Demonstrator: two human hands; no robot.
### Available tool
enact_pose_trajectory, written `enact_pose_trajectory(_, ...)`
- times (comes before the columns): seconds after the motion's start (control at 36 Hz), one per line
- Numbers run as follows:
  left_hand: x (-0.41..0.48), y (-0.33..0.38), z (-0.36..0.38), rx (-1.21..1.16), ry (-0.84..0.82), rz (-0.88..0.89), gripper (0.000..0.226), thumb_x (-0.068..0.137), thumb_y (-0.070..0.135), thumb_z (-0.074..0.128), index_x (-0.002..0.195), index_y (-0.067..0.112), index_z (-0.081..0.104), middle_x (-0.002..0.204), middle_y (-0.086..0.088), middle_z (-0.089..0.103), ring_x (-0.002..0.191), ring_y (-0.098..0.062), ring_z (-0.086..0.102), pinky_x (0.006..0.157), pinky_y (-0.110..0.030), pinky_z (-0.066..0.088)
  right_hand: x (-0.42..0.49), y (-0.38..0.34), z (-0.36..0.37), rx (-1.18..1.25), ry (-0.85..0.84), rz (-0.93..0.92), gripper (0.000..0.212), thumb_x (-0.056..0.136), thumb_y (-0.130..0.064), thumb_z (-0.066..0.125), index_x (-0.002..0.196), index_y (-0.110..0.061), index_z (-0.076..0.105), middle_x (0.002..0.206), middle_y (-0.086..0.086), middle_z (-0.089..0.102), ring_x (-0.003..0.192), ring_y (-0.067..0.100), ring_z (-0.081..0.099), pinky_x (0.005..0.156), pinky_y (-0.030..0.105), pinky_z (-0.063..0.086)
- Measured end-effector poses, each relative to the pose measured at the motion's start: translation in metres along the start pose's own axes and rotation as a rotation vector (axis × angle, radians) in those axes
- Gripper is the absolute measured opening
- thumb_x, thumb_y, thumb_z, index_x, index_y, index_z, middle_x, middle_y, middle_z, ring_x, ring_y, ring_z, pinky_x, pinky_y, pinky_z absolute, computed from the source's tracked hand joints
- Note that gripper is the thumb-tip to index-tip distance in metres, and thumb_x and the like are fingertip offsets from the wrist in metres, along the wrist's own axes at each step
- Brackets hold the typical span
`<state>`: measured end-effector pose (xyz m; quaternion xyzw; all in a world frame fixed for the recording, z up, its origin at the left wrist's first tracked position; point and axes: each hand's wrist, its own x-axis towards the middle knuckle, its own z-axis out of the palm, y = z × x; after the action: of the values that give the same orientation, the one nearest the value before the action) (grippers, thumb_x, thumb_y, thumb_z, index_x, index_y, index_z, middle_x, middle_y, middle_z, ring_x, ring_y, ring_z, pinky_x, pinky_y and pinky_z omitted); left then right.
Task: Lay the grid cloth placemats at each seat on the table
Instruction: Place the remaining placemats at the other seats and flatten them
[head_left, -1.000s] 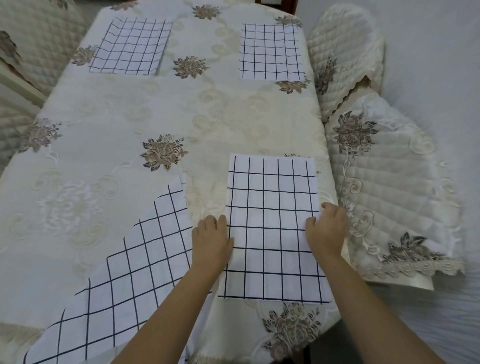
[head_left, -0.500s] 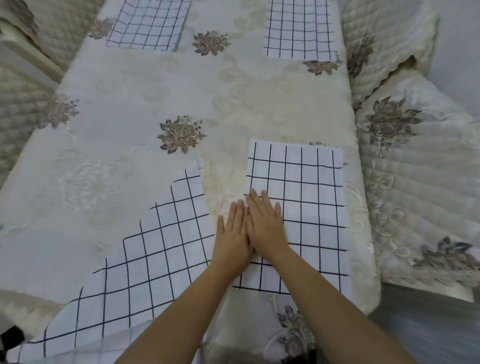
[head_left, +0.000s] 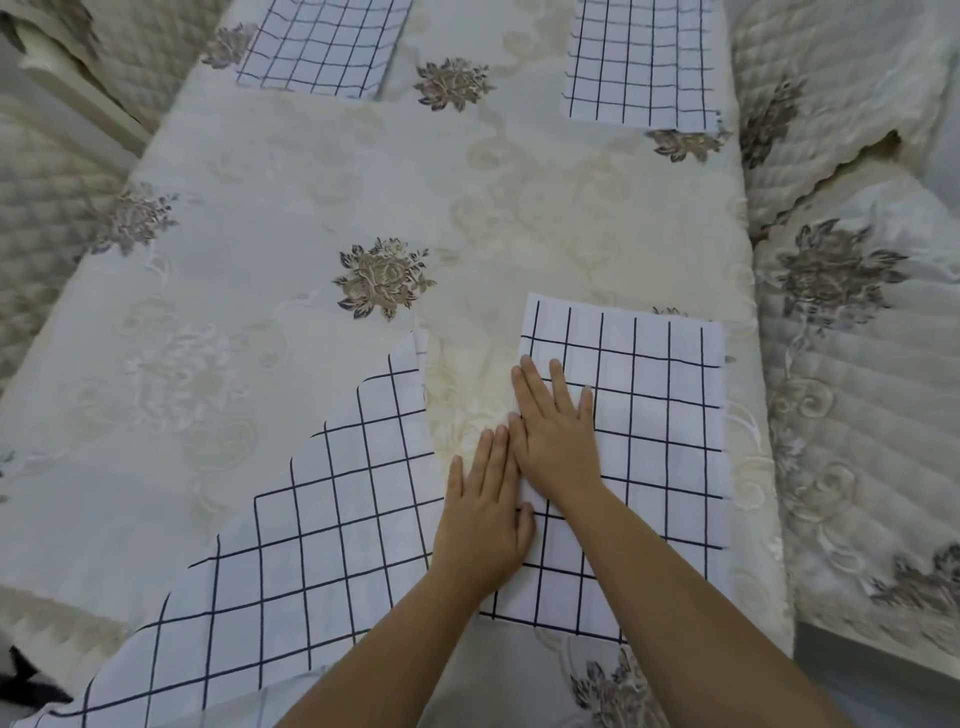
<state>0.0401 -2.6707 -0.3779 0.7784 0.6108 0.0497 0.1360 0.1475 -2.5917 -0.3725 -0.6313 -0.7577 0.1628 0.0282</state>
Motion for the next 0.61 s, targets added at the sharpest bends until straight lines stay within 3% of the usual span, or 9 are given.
enact_pose_trajectory(0.06, 0.0, 0.0, -0.001, -0.001, -0.005, -0.002, 0.066, 0.085, 0.036, 0.035, 0.141, 0.003, 0.027, 0.149, -0.013, 0.034, 0.139, -0.024, 0.022, 0.108, -0.044, 0.021, 0.008, 0.001, -0.001, -0.01, 0.013, 0.01, 0.058, 0.093, -0.037, 0.017, 0.146, -0.017, 0.028, 0.155, -0.002, 0.024, 0.143, 0.028, 0.021, 0.11, 0.057, 0.019)
enact_pose_trajectory(0.17, -0.001, -0.001, 0.001, -0.002, -0.012, -0.014, 0.068, 0.085, 0.036, 0.036, 0.144, 0.004, 0.024, 0.152, -0.012, 0.029, 0.143, -0.022, 0.015, 0.112, -0.043, 0.013, 0.026, 0.002, -0.004, -0.048, 0.038, 0.035, 0.057, 0.092, -0.037, 0.025, 0.142, -0.014, 0.038, 0.15, 0.001, 0.035, 0.138, 0.031, 0.034, 0.103, 0.06, 0.031)
enact_pose_trajectory(0.31, -0.002, 0.0, 0.0, 0.013, -0.019, -0.002, 0.066, 0.085, 0.035, 0.037, 0.142, 0.004, 0.027, 0.151, -0.013, 0.03, 0.142, -0.024, 0.018, 0.112, -0.045, 0.015, 0.043, 0.005, -0.008, -0.049, -0.011, 0.032, 0.069, 0.088, -0.047, 0.003, 0.15, -0.018, 0.014, 0.158, -0.004, 0.009, 0.147, 0.027, 0.006, 0.113, 0.057, 0.011)
enact_pose_trajectory(0.39, -0.002, 0.0, 0.001, 0.01, -0.016, -0.003, 0.066, 0.085, 0.035, 0.036, 0.143, 0.004, 0.027, 0.152, -0.012, 0.028, 0.143, -0.024, 0.013, 0.111, -0.045, 0.015, 0.053, 0.007, -0.011, -0.052, 0.009, 0.04, 0.072, 0.085, -0.048, -0.001, 0.15, -0.019, 0.01, 0.159, -0.005, 0.005, 0.147, 0.026, 0.002, 0.113, 0.057, 0.007)
enact_pose_trajectory(0.61, -0.001, 0.0, 0.003, 0.002, -0.018, -0.01, 0.067, 0.085, 0.034, 0.037, 0.143, 0.004, 0.026, 0.153, -0.012, 0.026, 0.144, -0.023, 0.01, 0.113, -0.044, 0.013, 0.076, 0.012, -0.019, 0.001, 0.053, 0.098, 0.066, 0.091, -0.046, 0.008, 0.148, -0.016, 0.023, 0.156, -0.003, 0.02, 0.145, 0.029, 0.016, 0.11, 0.06, 0.015)
